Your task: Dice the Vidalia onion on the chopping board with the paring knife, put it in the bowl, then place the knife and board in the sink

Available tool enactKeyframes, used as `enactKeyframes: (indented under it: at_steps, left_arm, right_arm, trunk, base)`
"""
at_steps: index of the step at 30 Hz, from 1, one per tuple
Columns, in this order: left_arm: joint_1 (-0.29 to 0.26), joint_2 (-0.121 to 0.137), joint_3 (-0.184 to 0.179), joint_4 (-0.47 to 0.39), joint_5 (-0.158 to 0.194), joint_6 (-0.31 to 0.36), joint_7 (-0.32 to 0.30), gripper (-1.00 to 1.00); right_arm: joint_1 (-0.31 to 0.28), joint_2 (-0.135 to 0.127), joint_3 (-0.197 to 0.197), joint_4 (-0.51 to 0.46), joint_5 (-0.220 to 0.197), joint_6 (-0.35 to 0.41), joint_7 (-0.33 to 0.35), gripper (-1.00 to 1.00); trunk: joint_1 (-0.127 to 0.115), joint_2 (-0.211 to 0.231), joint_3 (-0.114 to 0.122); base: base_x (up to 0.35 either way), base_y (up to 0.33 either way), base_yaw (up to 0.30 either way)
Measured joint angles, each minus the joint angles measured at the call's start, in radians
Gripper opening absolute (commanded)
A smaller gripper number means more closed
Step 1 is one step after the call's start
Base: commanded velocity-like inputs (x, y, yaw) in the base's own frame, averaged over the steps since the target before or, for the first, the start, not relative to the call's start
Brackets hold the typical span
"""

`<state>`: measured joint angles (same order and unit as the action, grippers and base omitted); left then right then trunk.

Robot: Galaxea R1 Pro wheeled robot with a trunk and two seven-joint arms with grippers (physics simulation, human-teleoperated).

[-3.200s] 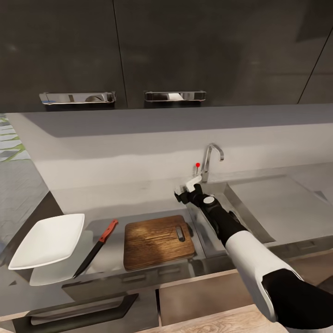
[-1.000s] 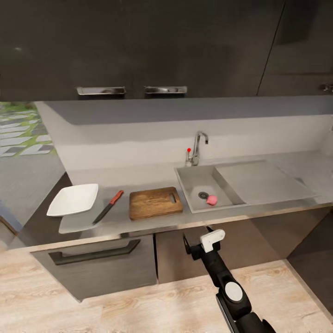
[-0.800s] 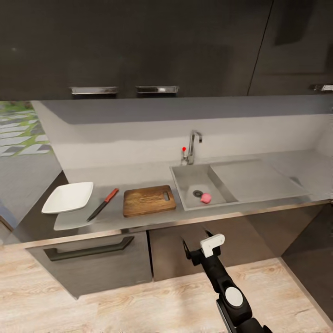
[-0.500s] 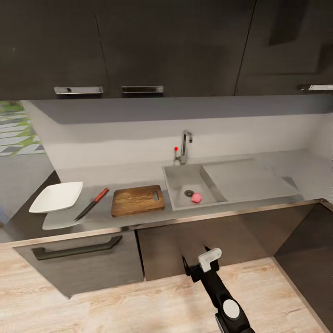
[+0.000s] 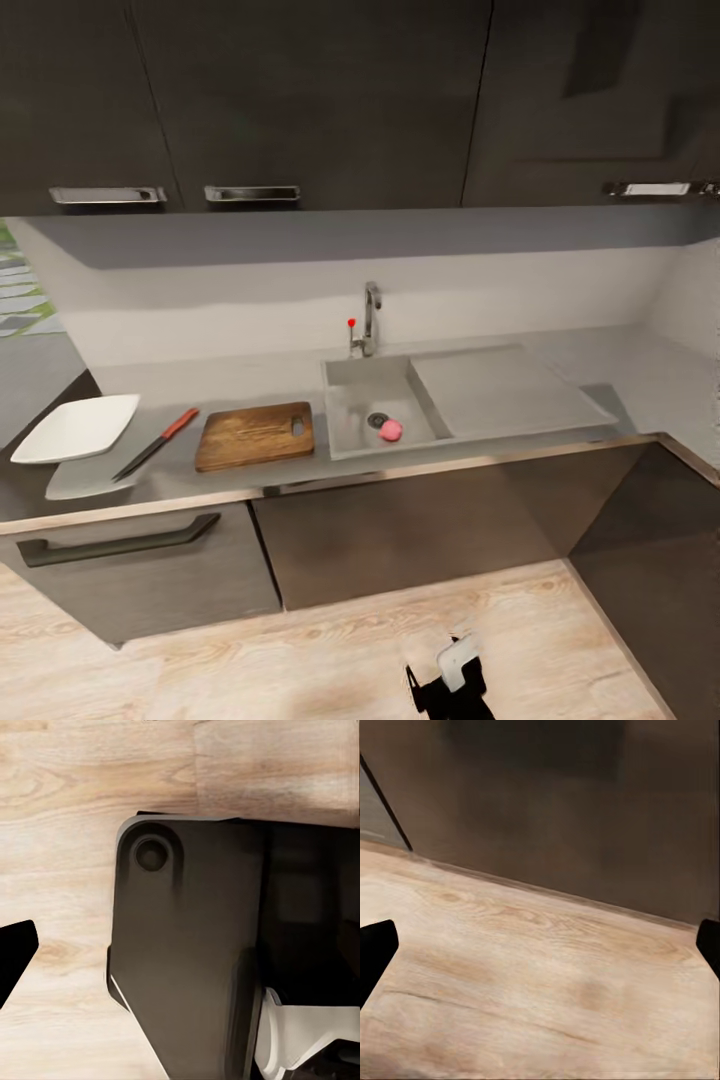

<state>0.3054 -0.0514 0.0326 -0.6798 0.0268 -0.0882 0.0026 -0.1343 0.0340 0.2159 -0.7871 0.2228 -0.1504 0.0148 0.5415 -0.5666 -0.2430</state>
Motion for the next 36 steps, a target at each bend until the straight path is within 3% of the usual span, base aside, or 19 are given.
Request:
enactKeyframes:
  at_steps: [4,9,13,14,18,36]
  left_arm:
    - [0.000,0.001,0.001,0.000,0.001,0.000,0.000,1.00]
    - [0.000,0.001,0.002,0.000,0.001,0.000,0.001,1.00]
    - [0.000,0.002,0.002,0.000,0.001,0.000,0.001,1.00]
    - [0.000,0.002,0.002,0.000,0.001,0.000,0.002,1.00]
    - [0.000,0.002,0.002,0.000,0.000,0.000,0.002,1.00]
    - [0.000,0.002,0.002,0.002,0.001,0.000,0.001,1.00]
  right_arm:
    - [0.000,0.002,-0.057,0.139,-0.001,-0.067,0.004,1.00]
    - [0.000,0.005,-0.095,0.254,-0.002,-0.096,0.013,1.00]
    - [0.000,0.006,-0.113,0.270,-0.023,-0.098,0.014,1.00]
    - [0.000,0.006,-0.119,0.273,-0.056,-0.098,0.013,1.00]
    - [0.000,0.004,-0.122,0.275,-0.115,-0.098,0.012,1.00]
    - [0.000,0.003,-0.118,0.276,-0.127,-0.098,0.015,1.00]
  trunk:
    - [0.000,0.000,0.000]
    - [0.000,0.000,0.000]
    - [0.000,0.000,0.000]
    - [0.000,0.000,0.000]
    - [0.000,0.000,0.000]
    - [0.000,0.000,0.000]
  base:
    - [0.075,-0.305,0.000]
    - [0.076,-0.305,0.000]
    - [0.085,-0.305,0.000]
    - [0.096,-0.305,0.000]
    - [0.098,-0.305,0.000]
    - [0.067,-0.305,0.000]
